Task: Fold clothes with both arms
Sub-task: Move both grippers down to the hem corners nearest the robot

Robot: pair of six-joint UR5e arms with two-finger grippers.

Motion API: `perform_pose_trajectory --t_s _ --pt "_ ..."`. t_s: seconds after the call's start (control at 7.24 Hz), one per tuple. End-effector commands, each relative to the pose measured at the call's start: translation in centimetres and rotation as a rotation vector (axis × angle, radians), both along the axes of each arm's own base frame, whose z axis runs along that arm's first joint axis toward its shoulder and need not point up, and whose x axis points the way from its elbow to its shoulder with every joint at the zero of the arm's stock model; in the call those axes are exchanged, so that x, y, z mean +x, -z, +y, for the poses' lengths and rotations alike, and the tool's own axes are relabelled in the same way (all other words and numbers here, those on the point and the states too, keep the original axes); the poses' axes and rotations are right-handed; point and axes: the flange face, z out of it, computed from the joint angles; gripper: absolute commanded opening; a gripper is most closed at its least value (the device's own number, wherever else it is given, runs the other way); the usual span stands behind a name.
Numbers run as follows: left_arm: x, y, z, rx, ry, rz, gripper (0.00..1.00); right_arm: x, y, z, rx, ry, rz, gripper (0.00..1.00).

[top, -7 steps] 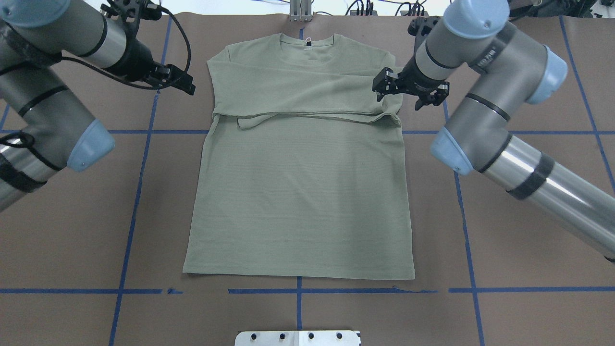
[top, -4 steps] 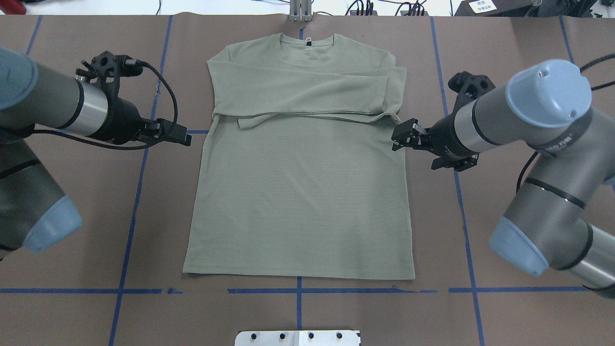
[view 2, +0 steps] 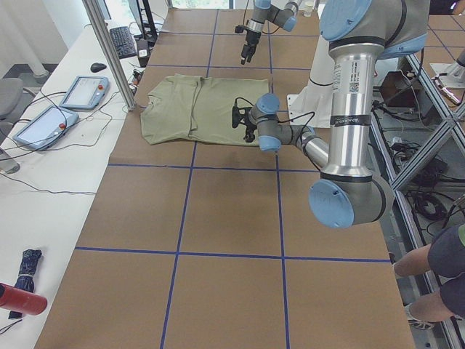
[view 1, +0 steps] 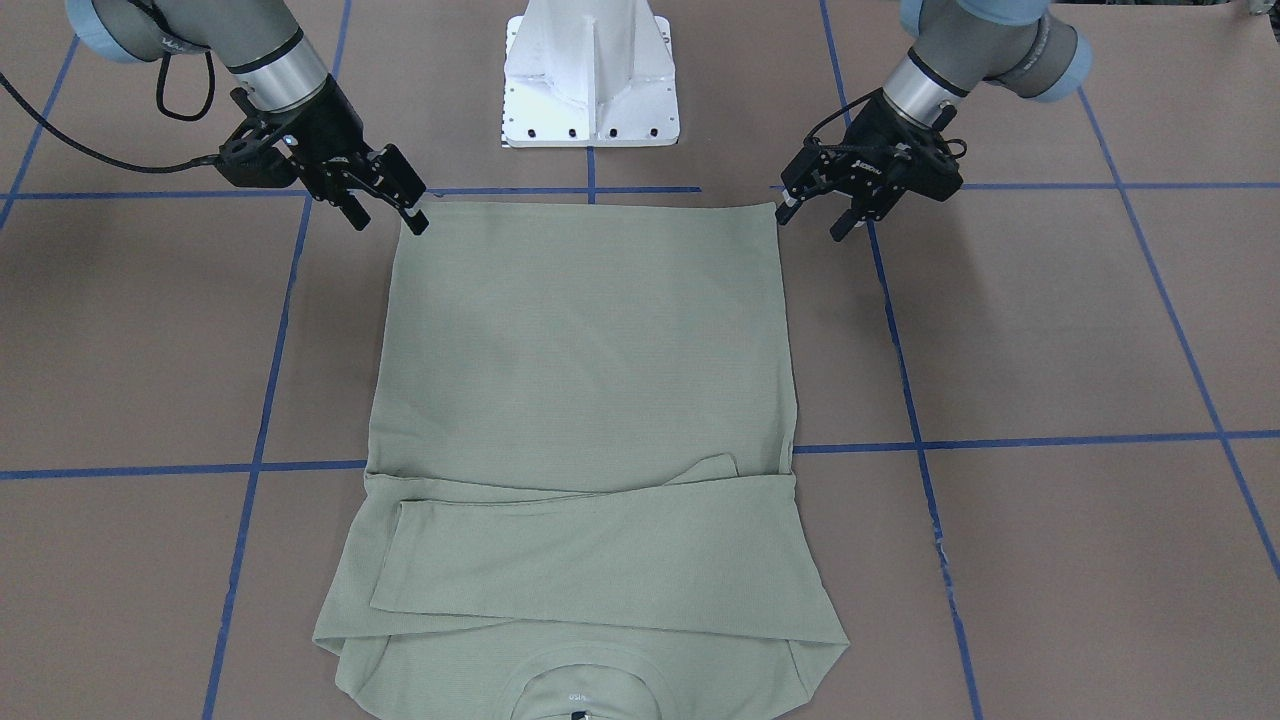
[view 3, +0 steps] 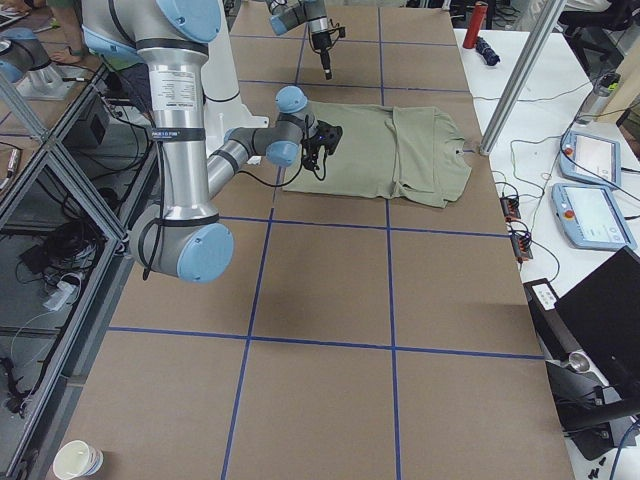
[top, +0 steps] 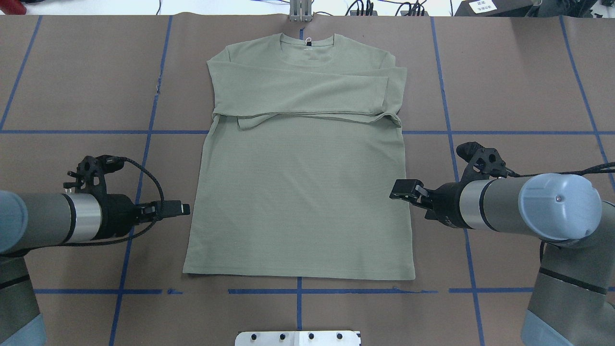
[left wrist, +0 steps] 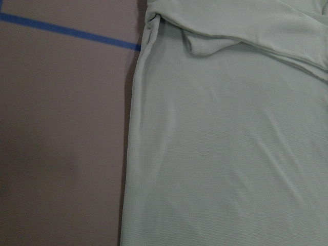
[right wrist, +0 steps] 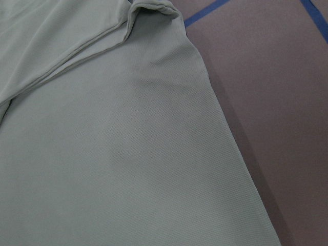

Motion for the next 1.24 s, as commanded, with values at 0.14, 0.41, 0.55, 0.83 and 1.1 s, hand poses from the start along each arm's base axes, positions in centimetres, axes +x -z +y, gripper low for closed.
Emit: perform_pose_trajectory --t_s 0.14,0.41,0.55,0.83,1.1 --pt "4.0 -1.9 4.4 -0.058 -0.005 -0.015 0.85 -0.3 -0.2 0.4 -0.001 -0.001 0.0 1.0" --pt "5.3 -2.0 5.8 -0.075 0.006 -0.017 0.85 -0.3 -0.1 0.4 -0.001 0.0 -0.003 1.0" --pt "5.6 -2.1 6.1 -0.074 0.005 -0.02 0.85 -0.3 -0.1 0.4 0.0 0.0 -0.003 1.0" --pt "6.2 -2.7 6.6 -0.077 -0.006 -0.034 0.81 -0.3 0.1 0.4 0.002 0.0 -0.007 1.0" --pt "6.9 -2.7 6.5 -0.077 -0.007 -0.034 0.8 -0.3 0.2 0.4 0.002 0.0 -0.009 1.0"
